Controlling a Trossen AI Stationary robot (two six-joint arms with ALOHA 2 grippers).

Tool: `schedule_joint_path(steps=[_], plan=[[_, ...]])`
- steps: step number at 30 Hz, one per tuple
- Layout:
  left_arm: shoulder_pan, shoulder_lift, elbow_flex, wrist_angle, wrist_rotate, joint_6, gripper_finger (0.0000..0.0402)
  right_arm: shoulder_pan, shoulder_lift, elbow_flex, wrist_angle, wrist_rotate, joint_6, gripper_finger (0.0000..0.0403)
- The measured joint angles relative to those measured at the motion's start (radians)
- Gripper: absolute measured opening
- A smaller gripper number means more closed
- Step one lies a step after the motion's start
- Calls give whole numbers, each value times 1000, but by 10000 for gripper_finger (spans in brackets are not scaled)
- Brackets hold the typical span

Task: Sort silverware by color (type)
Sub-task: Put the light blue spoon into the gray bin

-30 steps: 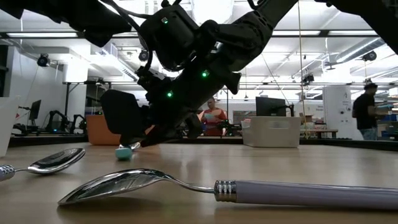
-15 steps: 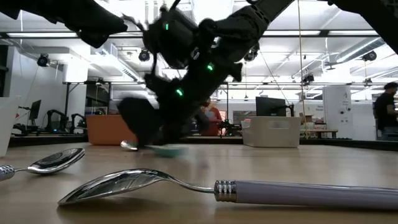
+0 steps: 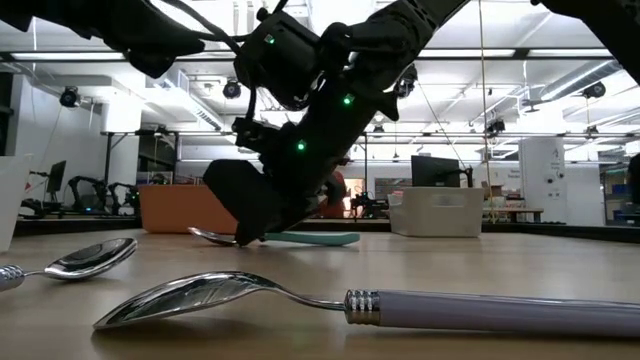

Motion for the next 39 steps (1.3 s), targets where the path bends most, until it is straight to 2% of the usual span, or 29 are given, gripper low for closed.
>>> schedule_joint_path(steps=[6,15,27,33,39], plan=[[0,0,0,2,0,0,63,-17,-1,-7,5,-71,-7,130],[0,0,0,4,0,0,63,-29,-2,-17,2,-76,-7,23],[0,0,0,10,0,1,63,-21,-39,-20,-4,-83,-7,24],[0,0,0,56,0,8,63,-15,-65,-21,-61,-89,-13,24],[0,0,0,61,0,2,63,16,-90,-21,-167,-13,56,23]])
